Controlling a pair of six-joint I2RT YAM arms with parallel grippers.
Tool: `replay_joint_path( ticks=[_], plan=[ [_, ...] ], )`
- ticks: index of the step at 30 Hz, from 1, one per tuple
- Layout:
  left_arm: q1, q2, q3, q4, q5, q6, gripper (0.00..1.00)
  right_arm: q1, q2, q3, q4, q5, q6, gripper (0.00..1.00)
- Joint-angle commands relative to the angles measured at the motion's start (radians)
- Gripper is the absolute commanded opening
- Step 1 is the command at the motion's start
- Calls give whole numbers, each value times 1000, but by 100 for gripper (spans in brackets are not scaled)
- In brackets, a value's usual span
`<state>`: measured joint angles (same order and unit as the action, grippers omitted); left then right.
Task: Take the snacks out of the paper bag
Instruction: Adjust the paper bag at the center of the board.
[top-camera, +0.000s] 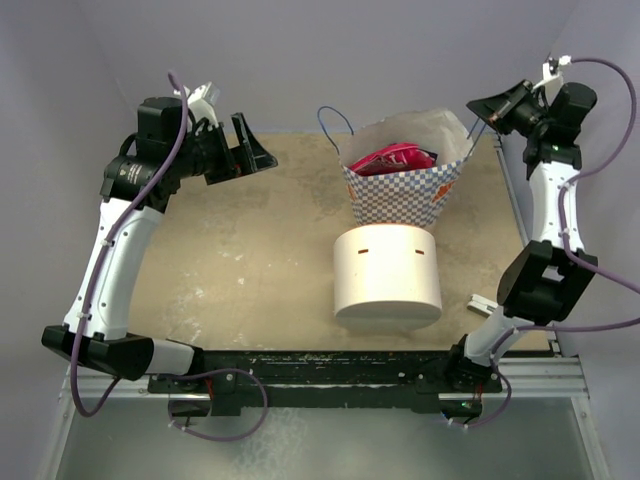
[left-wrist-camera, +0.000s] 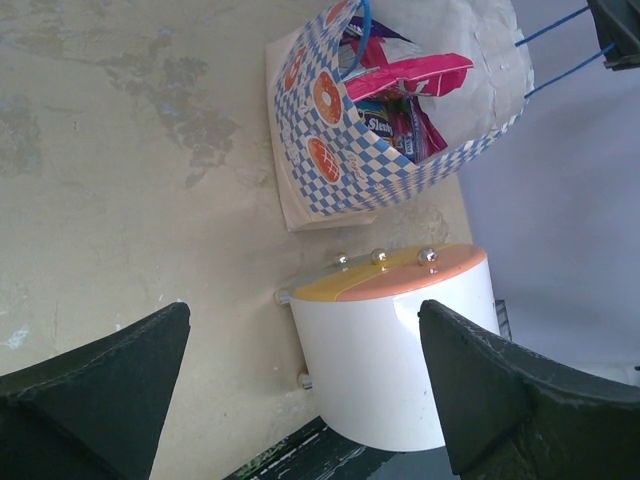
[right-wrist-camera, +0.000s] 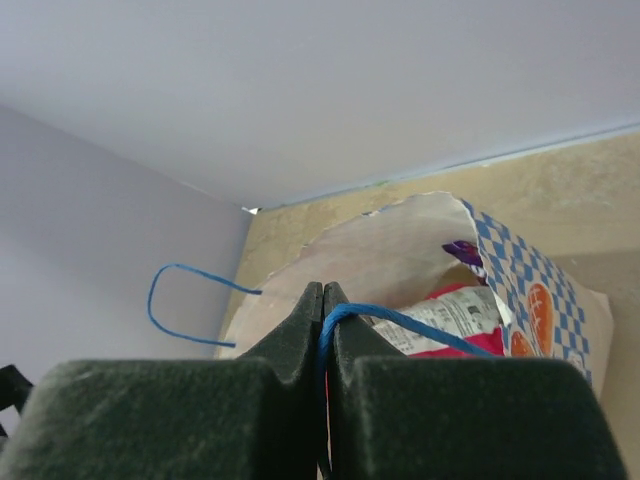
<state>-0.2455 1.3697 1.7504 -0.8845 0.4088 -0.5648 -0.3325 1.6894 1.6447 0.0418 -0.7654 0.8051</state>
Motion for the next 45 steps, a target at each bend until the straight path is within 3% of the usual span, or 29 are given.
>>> replay_joint_path(
  ticks=[1, 12, 27, 37, 45],
  plan=[
    [-2, -12, 34, -6, 20, -1, 99, 63, 5, 190, 66, -122, 11, 0],
    [-3, 29, 82, -29, 36, -17, 99, 327, 144, 465, -52, -204, -11, 0],
    [-3, 23, 97, 50, 38, -24, 99, 421, 291, 749, -66, -254, 96, 0],
    [-2, 67, 34, 101, 84, -9, 99, 579, 250, 615, 5, -318, 121, 0],
    [-3, 155, 22, 77, 118, 63, 100, 593, 129, 409, 77, -392, 140, 0]
  ],
)
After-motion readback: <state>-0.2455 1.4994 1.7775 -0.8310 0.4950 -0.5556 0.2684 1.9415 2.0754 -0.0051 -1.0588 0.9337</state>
